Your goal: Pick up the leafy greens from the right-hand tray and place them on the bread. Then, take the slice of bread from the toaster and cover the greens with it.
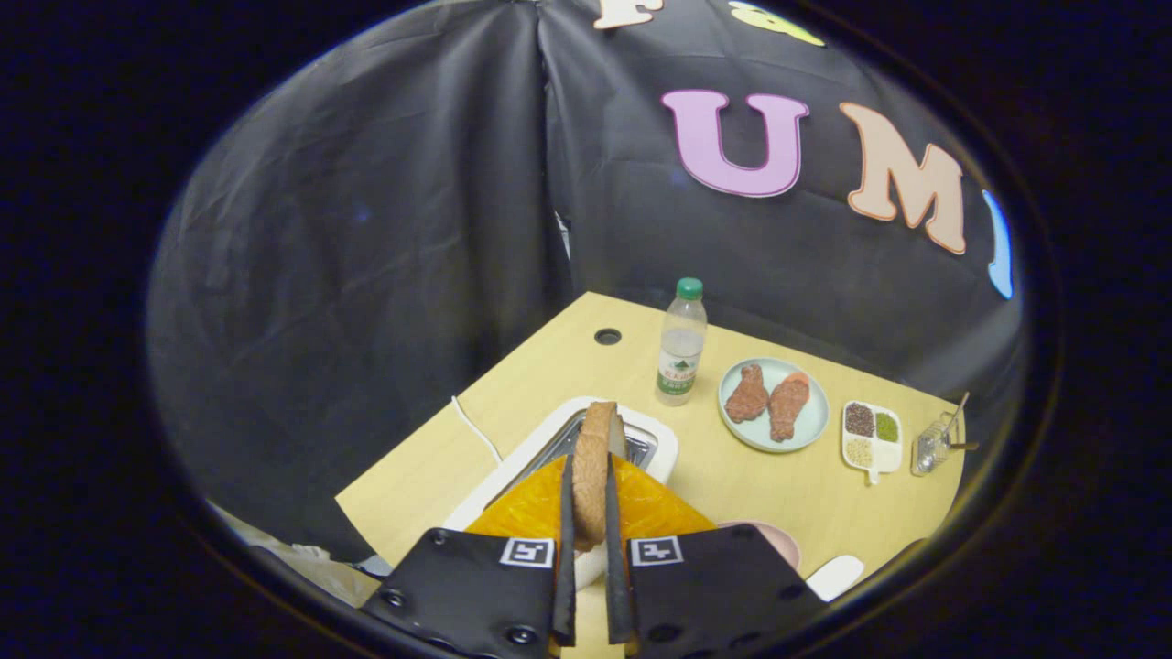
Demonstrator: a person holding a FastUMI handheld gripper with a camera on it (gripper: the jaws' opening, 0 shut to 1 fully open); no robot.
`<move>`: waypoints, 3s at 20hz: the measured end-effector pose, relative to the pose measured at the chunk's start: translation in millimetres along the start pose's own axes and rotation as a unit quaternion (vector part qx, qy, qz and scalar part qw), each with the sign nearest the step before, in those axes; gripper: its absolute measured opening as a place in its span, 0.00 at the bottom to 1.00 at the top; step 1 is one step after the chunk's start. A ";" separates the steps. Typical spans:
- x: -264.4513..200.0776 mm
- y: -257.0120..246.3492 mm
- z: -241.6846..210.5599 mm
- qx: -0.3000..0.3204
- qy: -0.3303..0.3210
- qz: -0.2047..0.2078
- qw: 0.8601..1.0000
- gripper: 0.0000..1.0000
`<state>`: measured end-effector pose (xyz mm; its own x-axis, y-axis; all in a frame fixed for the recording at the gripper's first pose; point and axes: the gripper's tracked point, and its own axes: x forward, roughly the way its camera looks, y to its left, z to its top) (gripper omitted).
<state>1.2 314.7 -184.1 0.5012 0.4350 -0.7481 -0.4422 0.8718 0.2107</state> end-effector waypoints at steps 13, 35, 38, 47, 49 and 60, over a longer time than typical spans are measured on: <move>-37.9 -83.2 -38.7 0.062 -0.049 -0.023 0.997 0.16; -16.5 -180.4 -208.7 0.175 0.047 -0.072 0.981 0.56; -29.9 -186.2 -209.3 0.162 0.044 -0.076 0.983 0.83; -109.5 -215.8 -107.5 0.096 -0.132 -0.112 0.980 1.00; -132.2 -221.4 -79.8 0.072 -0.179 -0.129 0.973 1.00; -233.3 -228.8 4.7 0.005 -0.354 -0.184 0.917 1.00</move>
<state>-11.1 14.8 -54.9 0.9740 0.1456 -0.1735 -0.1417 0.9893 0.0344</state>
